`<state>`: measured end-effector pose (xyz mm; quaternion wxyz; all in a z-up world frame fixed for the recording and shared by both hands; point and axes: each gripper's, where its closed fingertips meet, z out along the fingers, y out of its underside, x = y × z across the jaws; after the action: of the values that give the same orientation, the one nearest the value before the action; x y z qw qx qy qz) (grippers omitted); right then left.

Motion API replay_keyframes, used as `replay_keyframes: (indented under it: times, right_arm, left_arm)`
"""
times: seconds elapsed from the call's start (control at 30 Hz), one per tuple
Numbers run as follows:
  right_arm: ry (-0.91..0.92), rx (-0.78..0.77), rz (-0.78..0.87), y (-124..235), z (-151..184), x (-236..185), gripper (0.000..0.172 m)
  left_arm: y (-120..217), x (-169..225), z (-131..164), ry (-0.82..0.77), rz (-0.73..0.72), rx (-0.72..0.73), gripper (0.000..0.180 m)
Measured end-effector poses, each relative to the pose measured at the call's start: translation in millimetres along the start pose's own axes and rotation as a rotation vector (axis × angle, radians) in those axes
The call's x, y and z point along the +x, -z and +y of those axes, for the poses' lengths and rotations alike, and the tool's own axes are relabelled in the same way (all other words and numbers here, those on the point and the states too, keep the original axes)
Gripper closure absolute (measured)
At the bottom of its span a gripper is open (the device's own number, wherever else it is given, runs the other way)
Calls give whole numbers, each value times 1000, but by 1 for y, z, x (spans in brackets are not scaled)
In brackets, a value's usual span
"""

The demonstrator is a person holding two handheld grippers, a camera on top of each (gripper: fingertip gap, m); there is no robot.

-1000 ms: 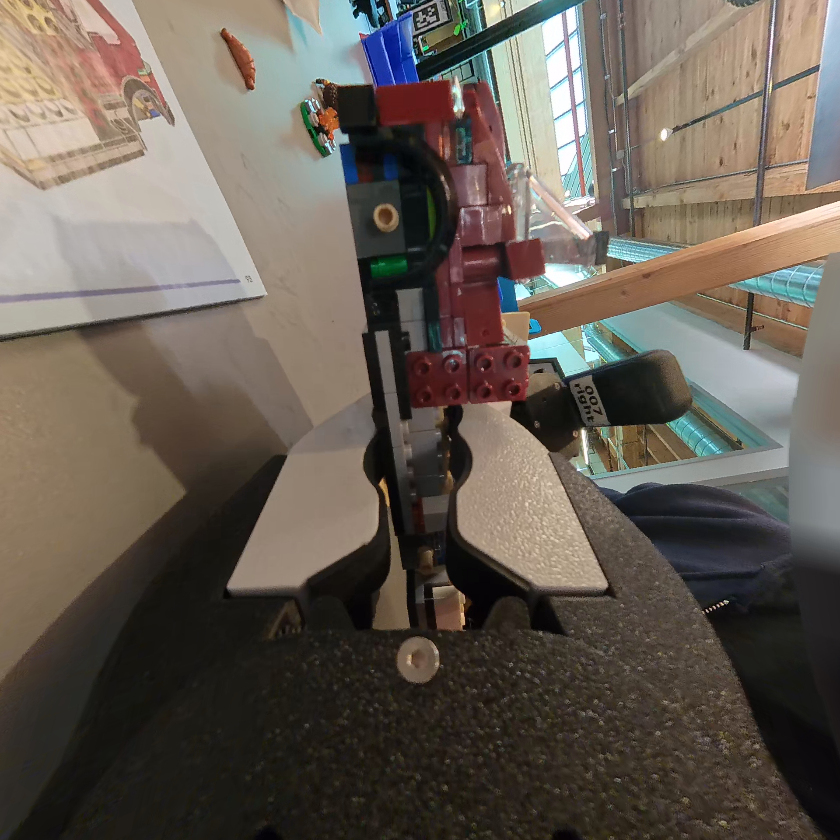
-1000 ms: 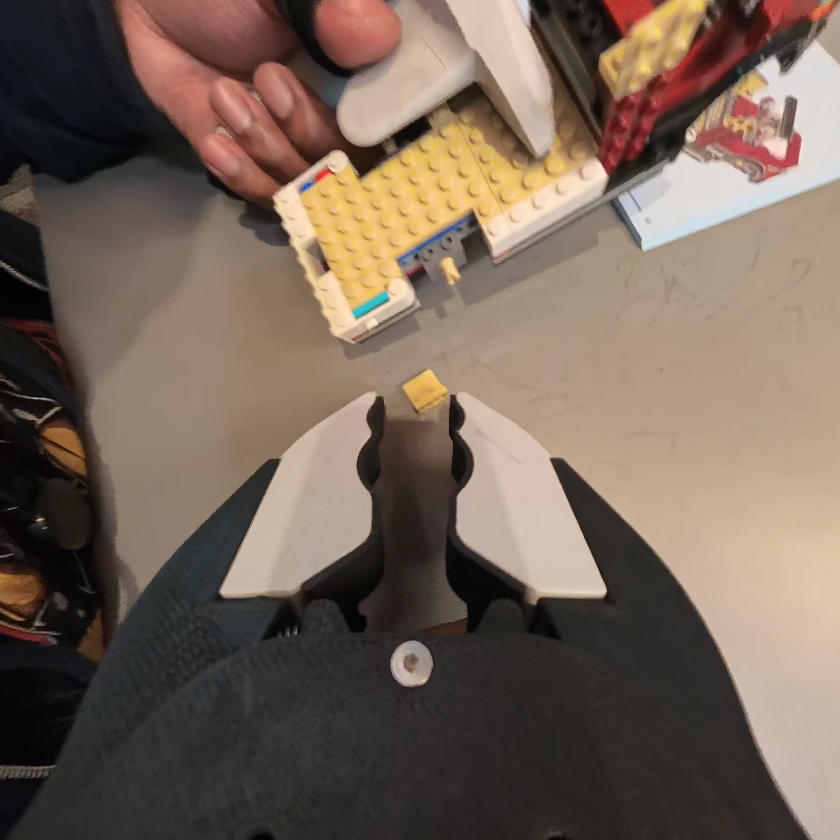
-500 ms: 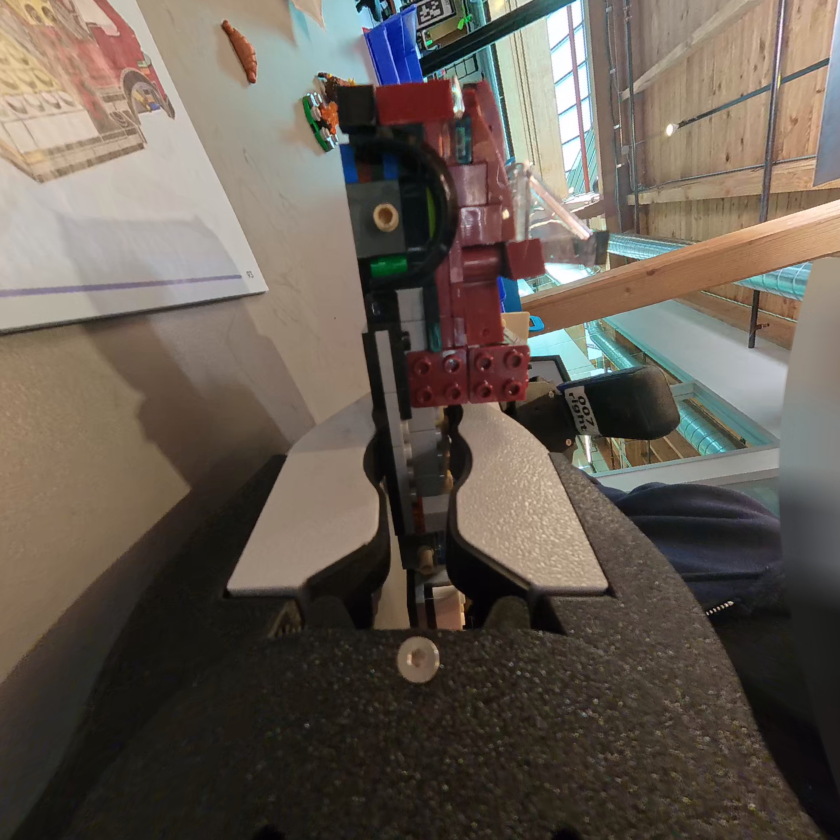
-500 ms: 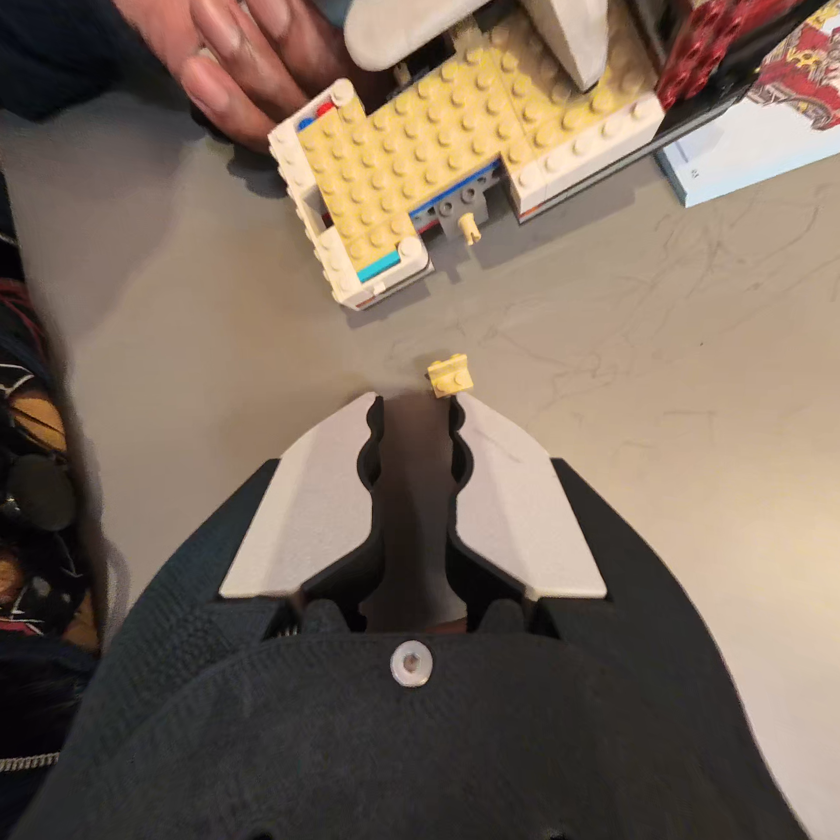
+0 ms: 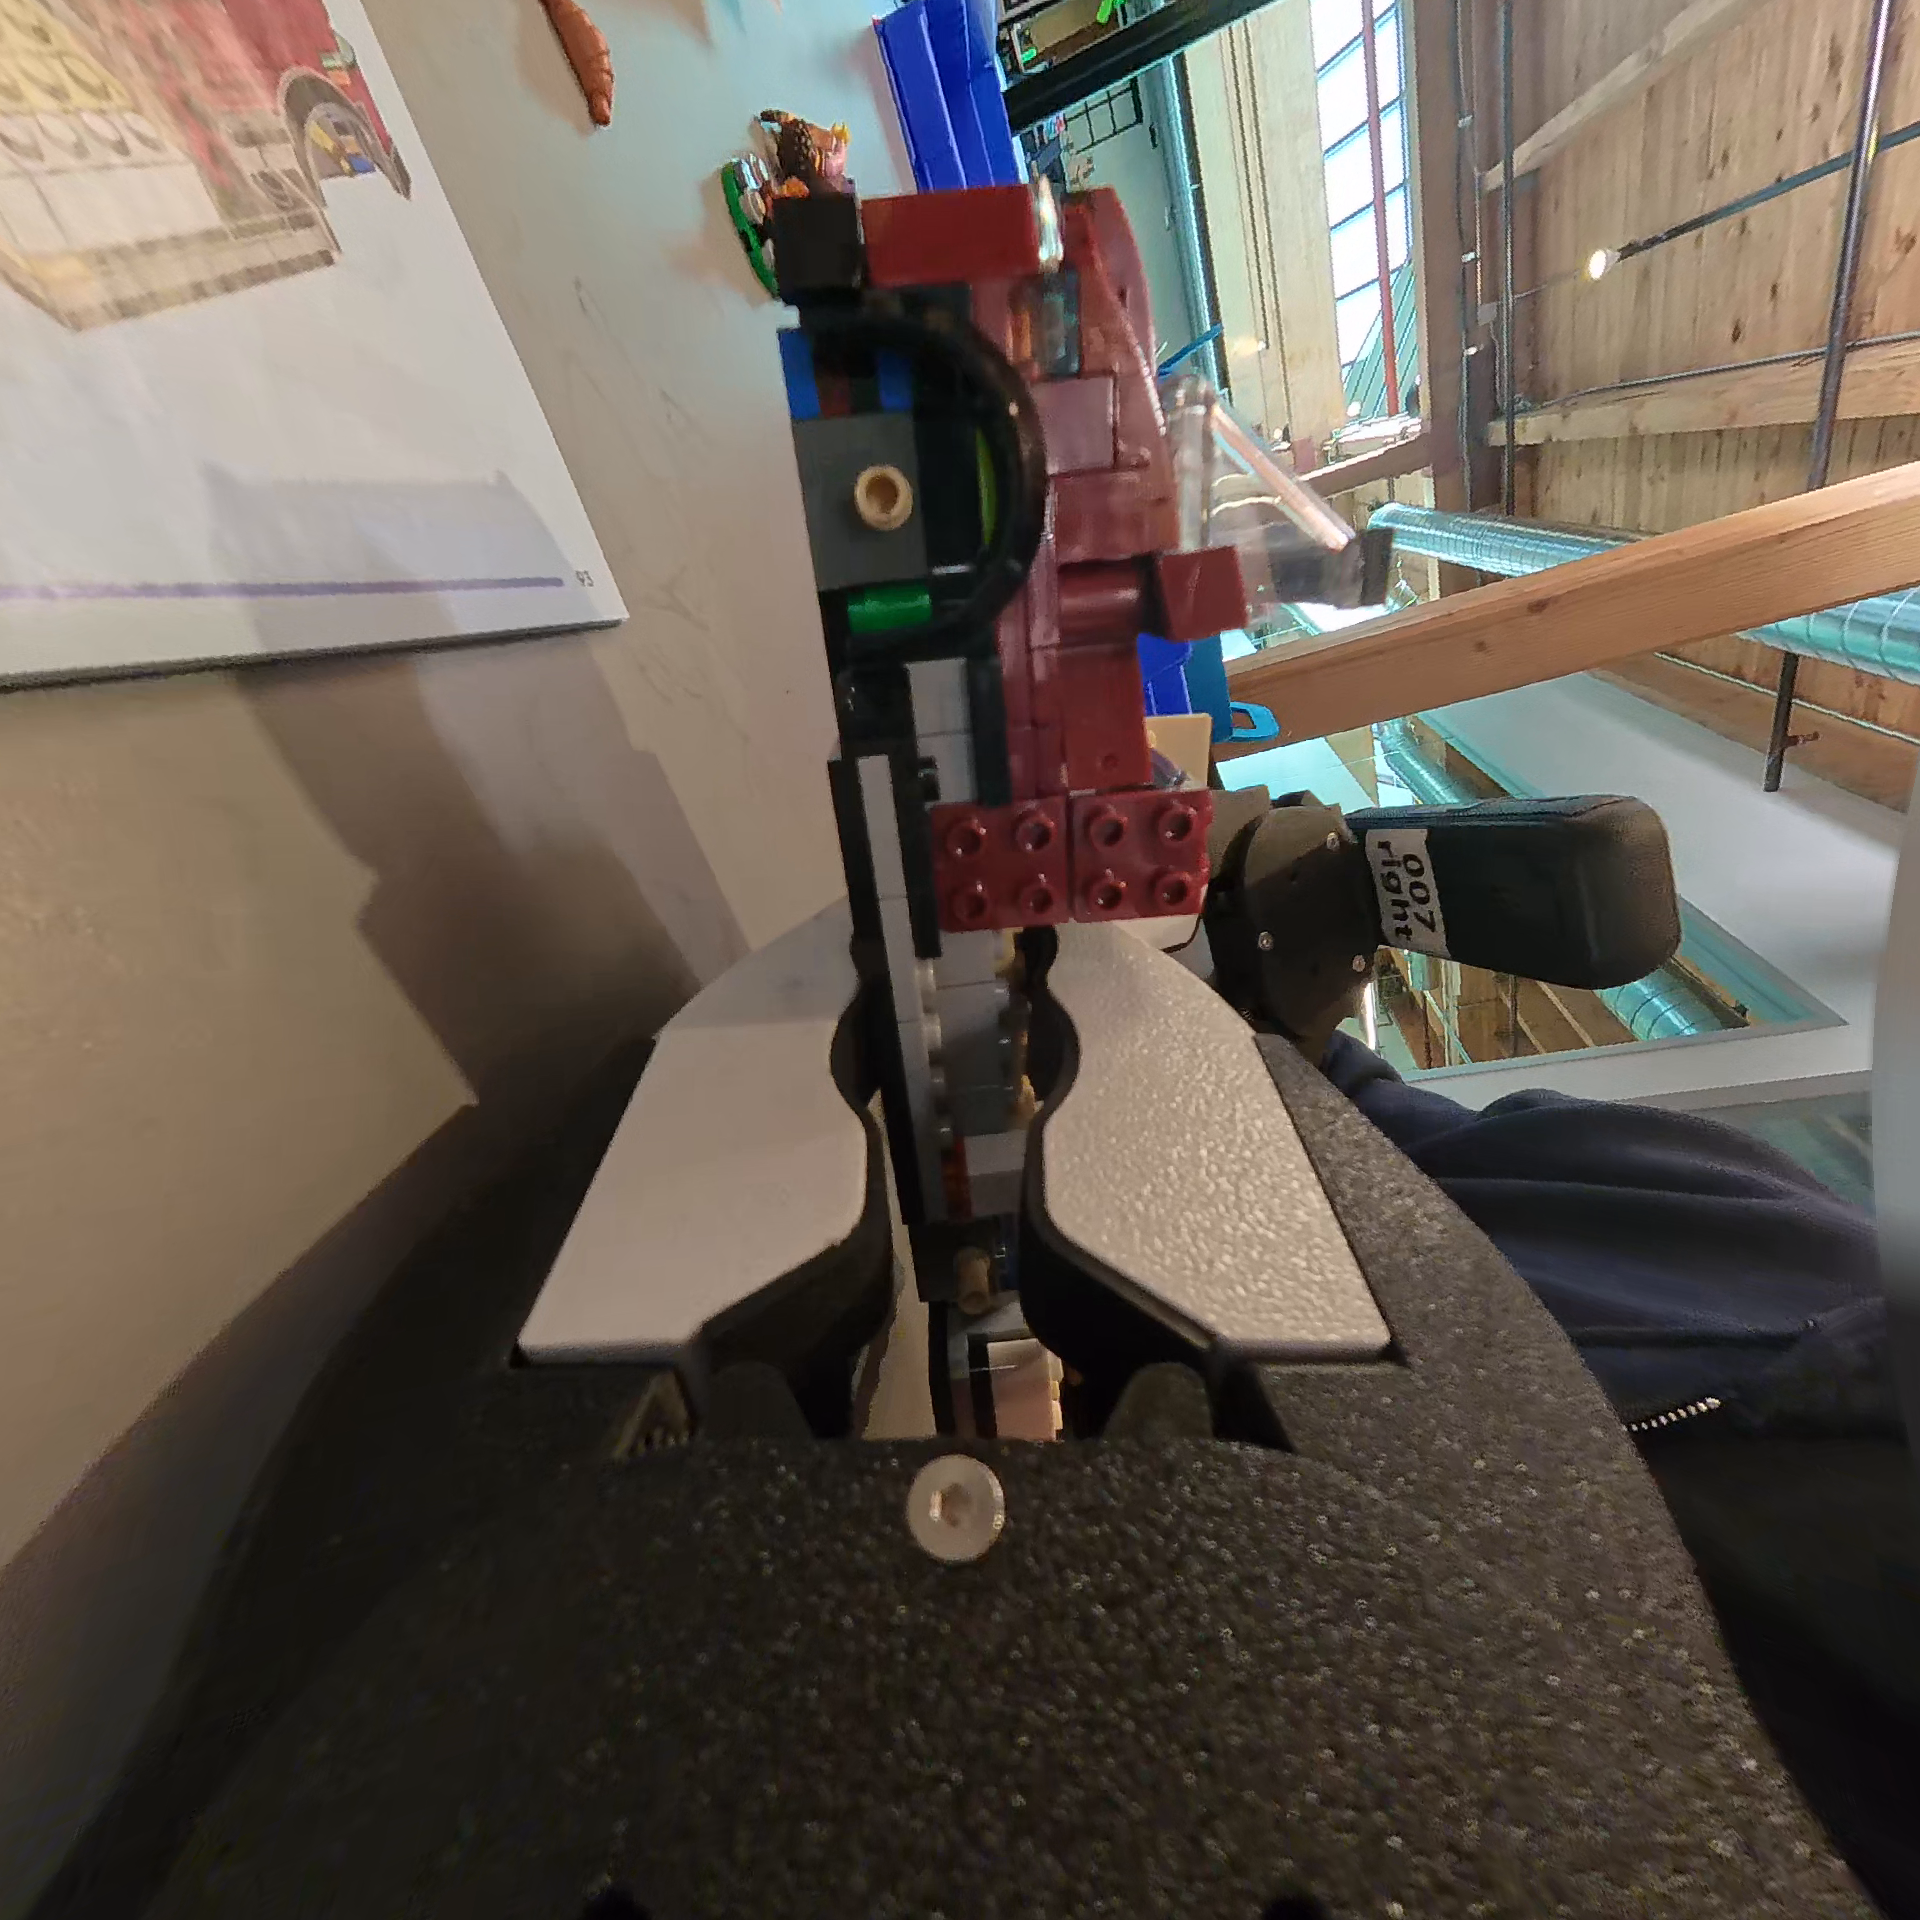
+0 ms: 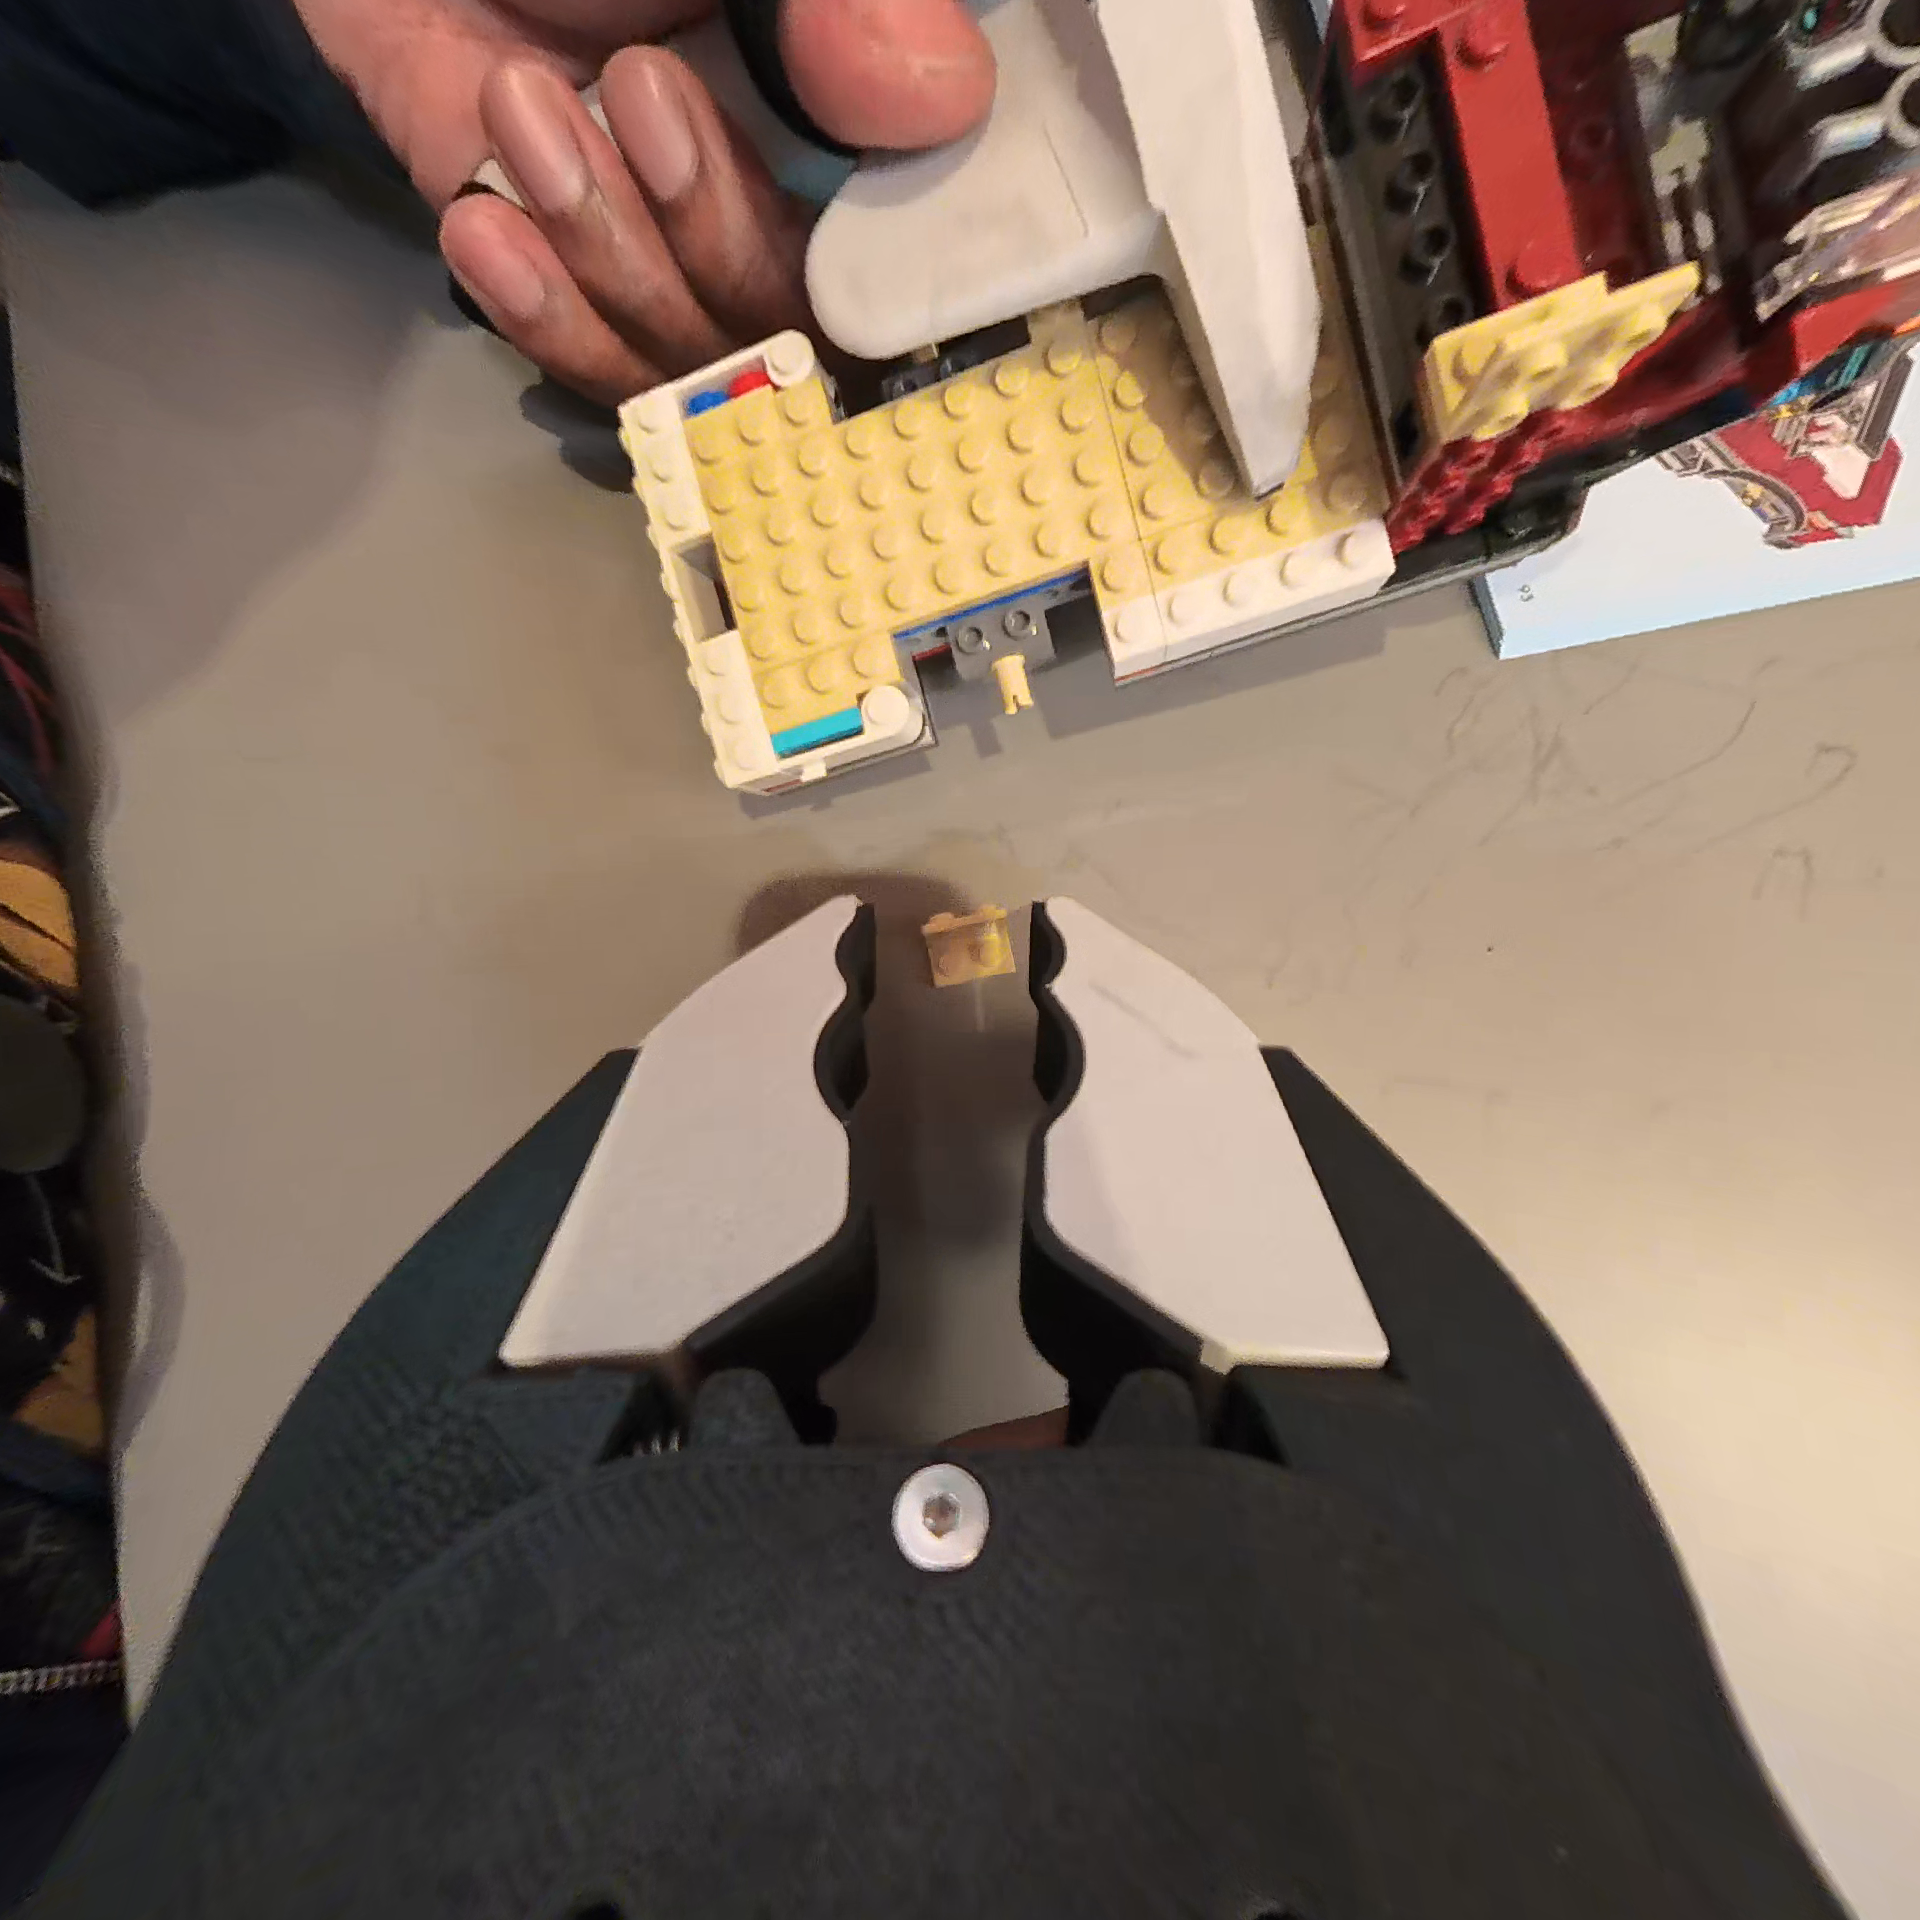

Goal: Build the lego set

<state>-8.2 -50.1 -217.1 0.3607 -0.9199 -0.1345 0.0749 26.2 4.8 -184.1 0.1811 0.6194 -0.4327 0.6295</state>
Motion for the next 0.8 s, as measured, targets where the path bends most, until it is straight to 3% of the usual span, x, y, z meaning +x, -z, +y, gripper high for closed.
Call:
replay_keyframes:
  times: [0.57, 0.8]
  right_arm:
    - [39, -23, -47, -2, -3, 4, 156]
    - [66, 300, 55, 47, -86, 17, 156]
  left_arm:
    - [0, -1, 1, 20, 2, -8, 157]
    - [-4, -2, 7, 30, -23, -20, 157]
